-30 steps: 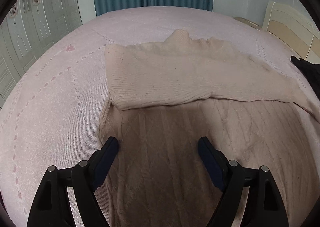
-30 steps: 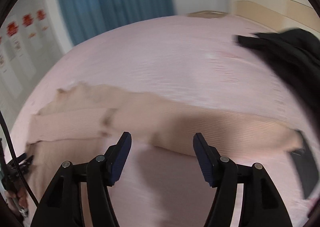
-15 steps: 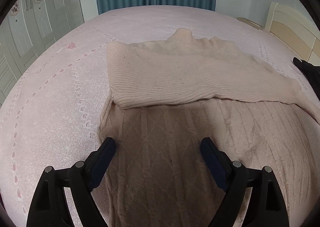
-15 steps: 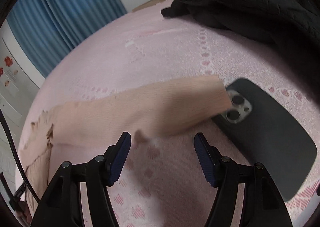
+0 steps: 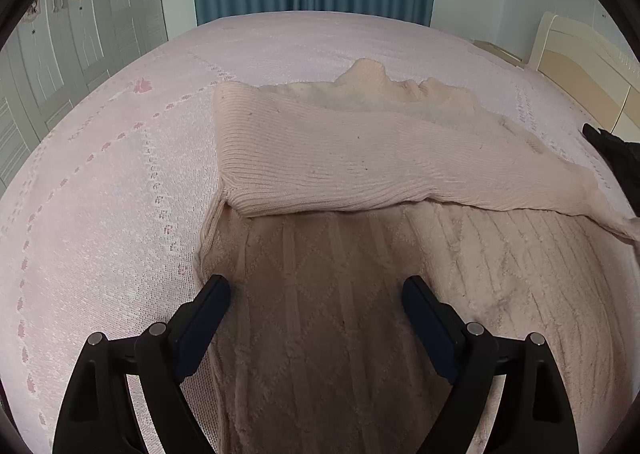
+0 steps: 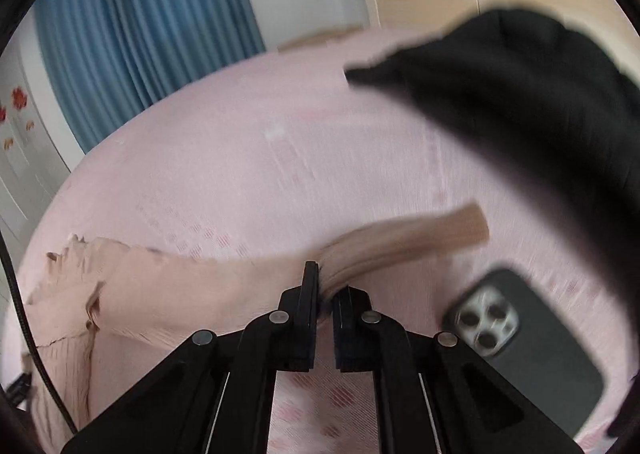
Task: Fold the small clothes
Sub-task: 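Grasp the cuff of the other sleeve with the right tool, then fold the held sleeve across the sweater body with the right tool, then release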
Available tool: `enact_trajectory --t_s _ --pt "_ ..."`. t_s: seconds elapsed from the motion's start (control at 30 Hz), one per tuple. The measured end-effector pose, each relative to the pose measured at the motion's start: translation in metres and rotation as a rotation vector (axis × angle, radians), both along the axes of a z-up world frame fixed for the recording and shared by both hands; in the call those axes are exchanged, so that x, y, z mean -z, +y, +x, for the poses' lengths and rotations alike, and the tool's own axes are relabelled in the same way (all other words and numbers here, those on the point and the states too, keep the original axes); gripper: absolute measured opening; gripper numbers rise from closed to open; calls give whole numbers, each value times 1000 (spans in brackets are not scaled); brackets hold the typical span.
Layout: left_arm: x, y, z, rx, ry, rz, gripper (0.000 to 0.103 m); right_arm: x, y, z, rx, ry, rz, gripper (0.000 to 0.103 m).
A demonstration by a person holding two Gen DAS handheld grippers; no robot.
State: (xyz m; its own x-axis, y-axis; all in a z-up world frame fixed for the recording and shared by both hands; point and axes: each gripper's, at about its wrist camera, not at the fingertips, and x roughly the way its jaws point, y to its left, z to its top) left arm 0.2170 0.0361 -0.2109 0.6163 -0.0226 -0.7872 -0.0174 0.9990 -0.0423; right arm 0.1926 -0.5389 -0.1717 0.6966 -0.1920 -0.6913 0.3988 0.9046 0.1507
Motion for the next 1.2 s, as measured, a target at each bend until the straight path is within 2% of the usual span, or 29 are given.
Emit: enact_trajectory --t_s 0.1,0.23,0.33,0.43,0.53,0.63,0.77,0.8,0.87,0.93,1.07,1.2 --pt "-2 7 0 2 -2 -54 88 -36 28 9 -19 -40 -97 6" --pt "-8 26 -2 -46 -5 -147 88 -89 91 32 -105 -86 -213 6" --pt "-13 48 -11 -117 -19 -177 88 -122 161 51 -206 -132 -283 6" --pt "-15 76 -23 -181 -21 -164 88 -143 246 69 -340 -181 -288 6" --pt "-18 93 -33 -205 -31 -125 88 -144 336 85 -484 -208 -247 6" --pt "-23 106 -42 -205 -54 -62 88 -121 427 97 -602 -187 -156 6" --pt "-29 113 -45 -187 -75 -28 88 -68 495 106 -743 -34 16 13" --pt "-29 113 -46 -177 -80 -31 88 -57 500 107 -756 -4 34 15" --pt "-28 111 -44 -157 -87 -42 88 -41 490 103 -733 3 61 32" --pt "-26 108 -43 -133 -94 -60 88 -33 464 95 -705 -21 93 44" --pt "-23 88 -28 -79 -104 -119 88 -18 393 76 -595 -27 85 45" --pt "-22 71 -2 -85 -90 -172 87 0 319 63 -466 29 -18 45"
